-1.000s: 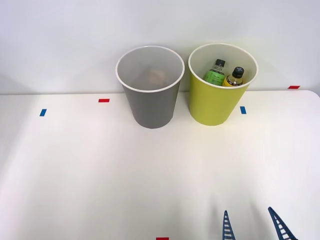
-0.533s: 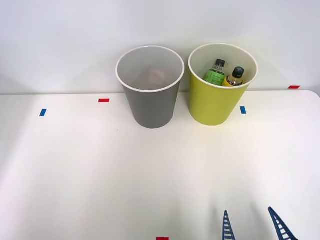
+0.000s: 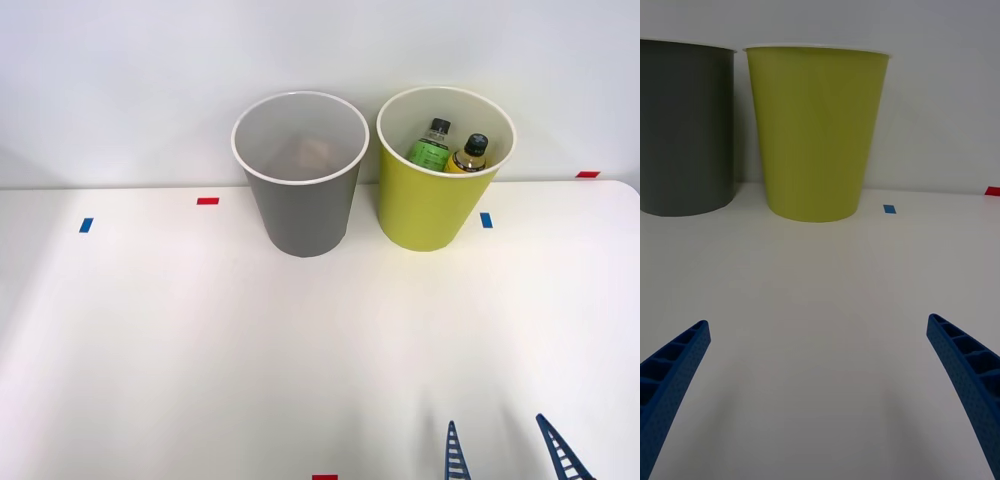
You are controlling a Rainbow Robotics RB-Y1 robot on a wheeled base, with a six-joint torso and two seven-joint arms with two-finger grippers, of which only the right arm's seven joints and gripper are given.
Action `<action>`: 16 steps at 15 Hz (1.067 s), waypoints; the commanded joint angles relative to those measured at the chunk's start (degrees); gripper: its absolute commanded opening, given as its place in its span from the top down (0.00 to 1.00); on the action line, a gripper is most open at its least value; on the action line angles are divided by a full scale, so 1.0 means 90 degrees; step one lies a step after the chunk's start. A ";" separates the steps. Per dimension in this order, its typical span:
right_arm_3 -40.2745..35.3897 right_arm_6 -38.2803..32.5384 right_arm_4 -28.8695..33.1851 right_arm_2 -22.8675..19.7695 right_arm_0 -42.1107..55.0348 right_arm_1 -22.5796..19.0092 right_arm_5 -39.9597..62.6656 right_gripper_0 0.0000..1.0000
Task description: Put cans in the gray bin, plastic bottles in the light green bin
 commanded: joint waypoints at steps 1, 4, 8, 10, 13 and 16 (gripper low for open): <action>0.0000 0.0000 0.0000 0.0000 0.0000 0.0000 0.0000 0.00; 0.0000 0.0000 0.0000 0.0000 0.0000 0.0000 0.0000 0.00; 0.0000 0.0000 0.0000 0.0000 0.0000 0.0000 0.0000 0.00; 0.0000 0.0000 0.0000 0.0000 0.0000 0.0000 0.0000 0.00; 0.0000 0.0000 0.0000 0.0000 0.0000 0.0000 0.0000 0.00; 0.0000 0.0000 0.0000 0.0000 0.0000 0.0000 0.0000 0.00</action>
